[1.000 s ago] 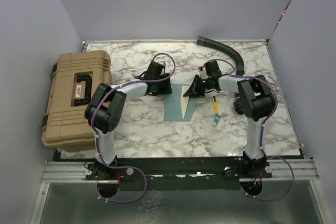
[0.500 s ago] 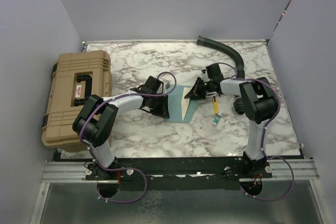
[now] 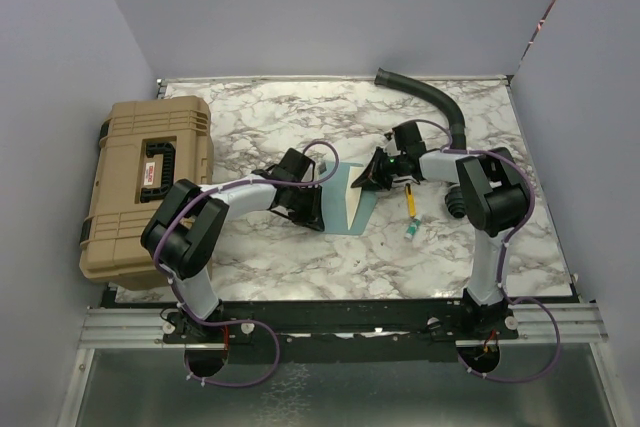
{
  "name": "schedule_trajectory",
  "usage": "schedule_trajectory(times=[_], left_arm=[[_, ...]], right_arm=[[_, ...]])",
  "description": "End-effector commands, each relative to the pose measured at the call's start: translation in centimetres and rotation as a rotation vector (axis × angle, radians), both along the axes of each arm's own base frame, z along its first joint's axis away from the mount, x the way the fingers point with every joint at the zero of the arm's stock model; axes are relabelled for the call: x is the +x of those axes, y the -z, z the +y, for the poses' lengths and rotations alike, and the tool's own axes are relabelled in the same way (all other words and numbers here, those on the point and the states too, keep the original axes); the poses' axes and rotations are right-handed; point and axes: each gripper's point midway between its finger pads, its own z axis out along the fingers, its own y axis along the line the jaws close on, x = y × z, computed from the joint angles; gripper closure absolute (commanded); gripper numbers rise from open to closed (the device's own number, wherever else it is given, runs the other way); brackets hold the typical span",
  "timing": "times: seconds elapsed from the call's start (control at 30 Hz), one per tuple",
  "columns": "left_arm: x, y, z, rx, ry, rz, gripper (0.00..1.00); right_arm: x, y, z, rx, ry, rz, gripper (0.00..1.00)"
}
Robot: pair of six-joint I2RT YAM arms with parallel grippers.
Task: Place the letter into the envelope and seal it
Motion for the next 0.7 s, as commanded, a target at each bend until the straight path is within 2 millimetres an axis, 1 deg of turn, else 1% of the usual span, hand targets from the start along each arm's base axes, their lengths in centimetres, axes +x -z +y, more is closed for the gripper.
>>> schedule_trajectory(times=[0.0, 0.13, 0.3, 0.53, 0.67], left_arm=[[-0.7, 4.2, 5.0, 0.281, -0.063, 0.016, 0.82], [-1.2, 4.5, 5.8, 0.31, -0.05, 0.018, 0.82], [-1.3, 4.6, 5.6, 0.304, -0.033, 0.022, 0.83], [-1.5, 4.5, 5.6, 0.293, 0.0, 0.024, 0.84], [-1.5, 4.4, 5.1, 0.272, 0.018, 0.029, 0.84]], right_arm=[[-1.4, 1.7, -1.6, -0.108, -0.037, 0.017, 1.0], [-1.2, 1.7, -2.8, -0.139, -0.07, 0.007, 1.0], [-0.7, 1.6, -3.3, -0.144, -0.11, 0.01, 1.0], [-0.4, 1.4, -3.0, -0.109, -0.165, -0.006, 1.0], [-0.3, 0.3, -2.0, -0.032, -0.208, -0.036, 1.0]])
